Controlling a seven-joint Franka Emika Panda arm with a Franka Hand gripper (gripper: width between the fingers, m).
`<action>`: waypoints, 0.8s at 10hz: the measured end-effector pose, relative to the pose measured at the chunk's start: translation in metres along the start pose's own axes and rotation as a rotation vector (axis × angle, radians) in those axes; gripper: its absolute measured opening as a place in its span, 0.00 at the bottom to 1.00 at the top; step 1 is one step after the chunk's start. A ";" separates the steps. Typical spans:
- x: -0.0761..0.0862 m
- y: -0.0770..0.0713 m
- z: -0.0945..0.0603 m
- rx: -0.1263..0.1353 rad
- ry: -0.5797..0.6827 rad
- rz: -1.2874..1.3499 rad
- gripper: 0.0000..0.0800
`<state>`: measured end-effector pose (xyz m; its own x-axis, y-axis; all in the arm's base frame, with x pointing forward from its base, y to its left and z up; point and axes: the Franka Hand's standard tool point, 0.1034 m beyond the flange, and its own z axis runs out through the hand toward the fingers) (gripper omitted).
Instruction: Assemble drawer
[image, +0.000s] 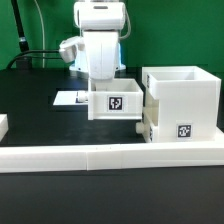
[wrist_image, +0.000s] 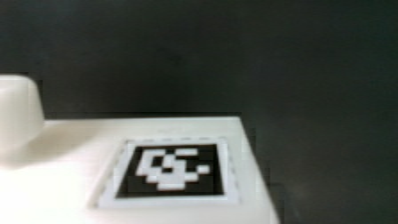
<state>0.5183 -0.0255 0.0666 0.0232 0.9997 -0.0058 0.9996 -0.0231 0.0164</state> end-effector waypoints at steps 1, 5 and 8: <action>-0.001 -0.001 0.001 0.002 0.000 0.001 0.06; 0.006 -0.002 0.005 0.010 0.005 -0.002 0.06; 0.010 0.002 0.007 0.006 0.009 -0.009 0.06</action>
Offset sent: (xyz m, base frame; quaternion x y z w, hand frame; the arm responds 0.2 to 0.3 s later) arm 0.0020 0.0130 -0.0069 -0.0036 0.0016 -0.0010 1.0000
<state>0.5206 -0.0154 0.0594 0.0143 0.9999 0.0034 0.9998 -0.0143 0.0099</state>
